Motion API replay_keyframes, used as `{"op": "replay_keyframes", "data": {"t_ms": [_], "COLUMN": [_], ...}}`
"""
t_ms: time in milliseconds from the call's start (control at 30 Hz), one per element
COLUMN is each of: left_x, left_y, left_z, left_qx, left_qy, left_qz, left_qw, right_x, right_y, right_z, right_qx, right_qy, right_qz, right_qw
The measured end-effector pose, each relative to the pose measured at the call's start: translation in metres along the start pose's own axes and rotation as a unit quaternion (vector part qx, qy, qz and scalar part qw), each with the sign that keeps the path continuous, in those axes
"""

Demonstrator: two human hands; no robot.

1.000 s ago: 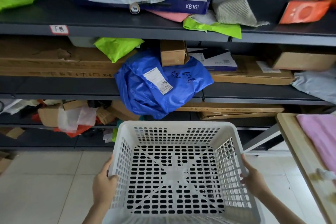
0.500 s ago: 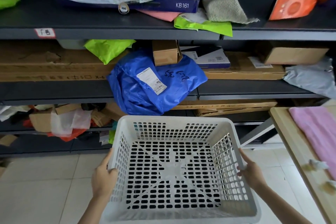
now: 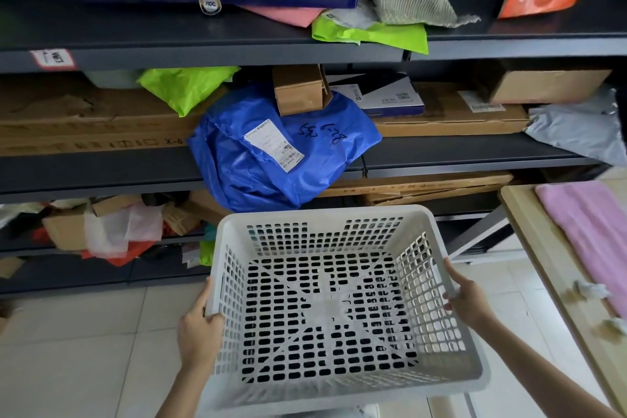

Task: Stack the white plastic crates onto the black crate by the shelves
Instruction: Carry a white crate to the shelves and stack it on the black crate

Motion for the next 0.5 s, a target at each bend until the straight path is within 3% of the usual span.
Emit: {"op": "replay_keyframes", "data": {"t_ms": [500], "left_x": [0.015], "left_y": [0.014], "left_z": [-0.01], "left_qx": [0.021], "left_qy": [0.008], "left_qz": [-0.009], "left_qw": [1.0], "right_x": [-0.012], "right_y": [-0.005], "right_z": [-0.007], "right_qx": [0.035], "right_qy": [-0.043], "right_qz": [0.0], "right_qw": [0.998]}}
Point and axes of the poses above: each hand's wrist, its own z-axis towards the middle knuckle, its own x-axis out of the back of the hand, y = z × x, the point moved 10 cm from there along z, towards the middle knuckle, and after that the axes turned 2 degrees about -z, right-handed, at the moved point
